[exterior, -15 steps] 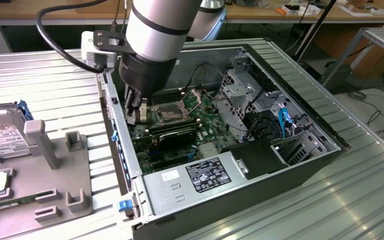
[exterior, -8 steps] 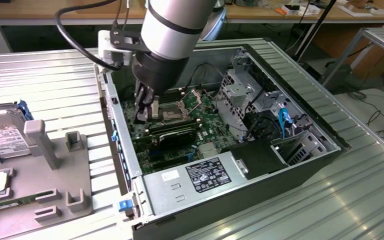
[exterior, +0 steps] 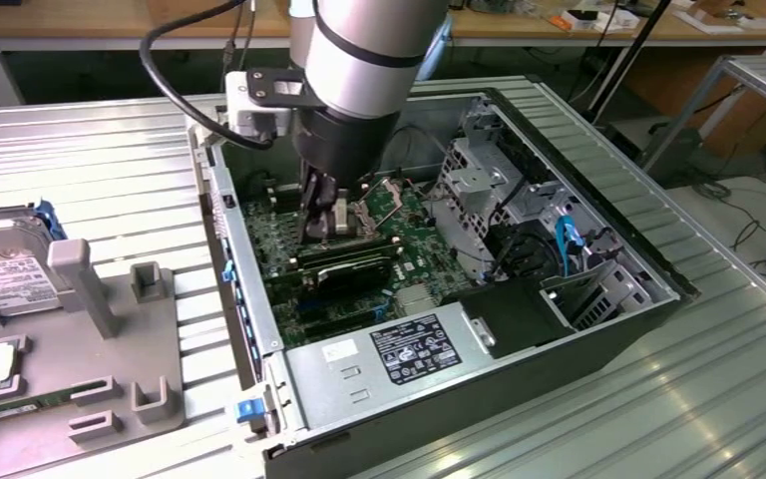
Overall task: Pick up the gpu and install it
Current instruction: 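Press down on the gpu until it lock into place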
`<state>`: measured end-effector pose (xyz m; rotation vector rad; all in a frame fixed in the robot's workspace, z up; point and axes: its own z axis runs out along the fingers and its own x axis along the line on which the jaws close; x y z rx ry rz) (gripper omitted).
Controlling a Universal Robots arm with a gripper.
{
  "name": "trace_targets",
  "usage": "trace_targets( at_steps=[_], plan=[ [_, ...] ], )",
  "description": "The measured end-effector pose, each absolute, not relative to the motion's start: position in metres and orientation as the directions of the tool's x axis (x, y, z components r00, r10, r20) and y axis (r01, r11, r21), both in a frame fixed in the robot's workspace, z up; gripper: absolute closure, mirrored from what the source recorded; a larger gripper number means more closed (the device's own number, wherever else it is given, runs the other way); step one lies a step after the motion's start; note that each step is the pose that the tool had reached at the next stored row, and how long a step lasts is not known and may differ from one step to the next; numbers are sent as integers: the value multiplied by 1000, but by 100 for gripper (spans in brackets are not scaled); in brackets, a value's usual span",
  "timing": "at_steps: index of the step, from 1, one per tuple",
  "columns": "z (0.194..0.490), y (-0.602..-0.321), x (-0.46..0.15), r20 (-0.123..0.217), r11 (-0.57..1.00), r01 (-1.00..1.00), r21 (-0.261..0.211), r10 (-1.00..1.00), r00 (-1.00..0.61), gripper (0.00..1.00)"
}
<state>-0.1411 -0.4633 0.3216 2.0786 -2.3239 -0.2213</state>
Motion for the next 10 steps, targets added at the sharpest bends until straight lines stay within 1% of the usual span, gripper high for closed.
trace_targets(
  at_steps=[10],
  plan=[
    [306, -463, -118, -83, 106, -989, 104, -990, -115, 89]
  ],
)
